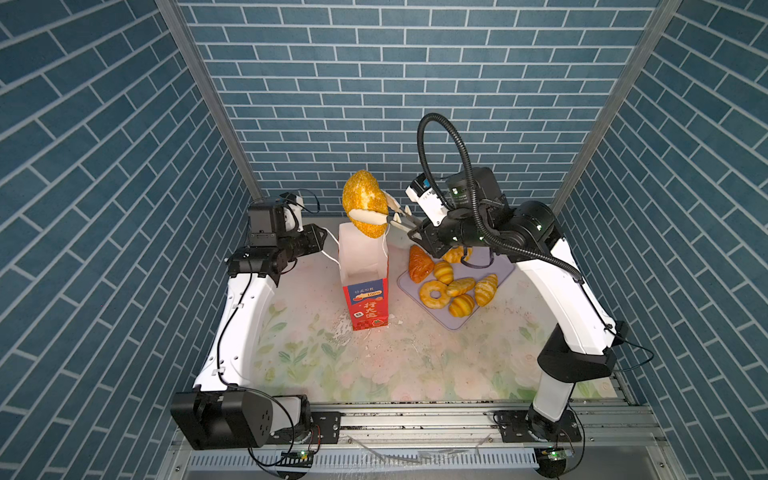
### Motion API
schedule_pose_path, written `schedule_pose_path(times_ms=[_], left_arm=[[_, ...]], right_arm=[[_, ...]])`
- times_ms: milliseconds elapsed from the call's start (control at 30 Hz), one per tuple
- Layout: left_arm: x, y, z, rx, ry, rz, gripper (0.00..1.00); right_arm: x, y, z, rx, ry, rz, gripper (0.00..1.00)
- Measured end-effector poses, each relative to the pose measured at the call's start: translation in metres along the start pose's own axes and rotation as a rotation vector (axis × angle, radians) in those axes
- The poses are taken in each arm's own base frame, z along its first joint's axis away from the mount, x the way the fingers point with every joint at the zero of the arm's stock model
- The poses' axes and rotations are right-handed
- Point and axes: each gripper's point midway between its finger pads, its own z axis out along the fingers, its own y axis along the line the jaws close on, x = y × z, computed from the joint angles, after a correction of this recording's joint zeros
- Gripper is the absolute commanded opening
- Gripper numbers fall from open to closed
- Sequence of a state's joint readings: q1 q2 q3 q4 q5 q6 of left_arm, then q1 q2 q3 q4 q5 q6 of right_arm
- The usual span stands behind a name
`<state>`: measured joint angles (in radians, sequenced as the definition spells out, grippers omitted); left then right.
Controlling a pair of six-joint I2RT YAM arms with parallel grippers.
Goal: Place the fake bread into the paper bag
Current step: 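Lift the sesame bun with the tongs and carry it over the bag, then open the tongs to drop the sesame bun into the bag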
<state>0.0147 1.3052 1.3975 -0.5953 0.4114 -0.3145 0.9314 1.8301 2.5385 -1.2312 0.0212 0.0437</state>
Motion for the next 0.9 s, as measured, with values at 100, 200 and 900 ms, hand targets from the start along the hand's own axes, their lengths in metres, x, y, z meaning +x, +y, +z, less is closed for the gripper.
schedule_pose_path(times_ms=[100,200,900], left_arm=[[0.003,0.002,0.002,-0.003,-0.001,-0.019,0.15],[0.005,0.004,0.002,-0.005,-0.008,-0.036,0.1],[0.009,0.009,-0.009,-0.03,-0.074,-0.117,0.0]], right_arm=[[0.005,0.01,0.003,-0.018,0.021,-0.012,0.11],[0.011,0.011,0.01,-0.02,0.05,-0.012,0.11],[0.044,0.01,0.047,0.02,0.208,-0.006,0.52]])
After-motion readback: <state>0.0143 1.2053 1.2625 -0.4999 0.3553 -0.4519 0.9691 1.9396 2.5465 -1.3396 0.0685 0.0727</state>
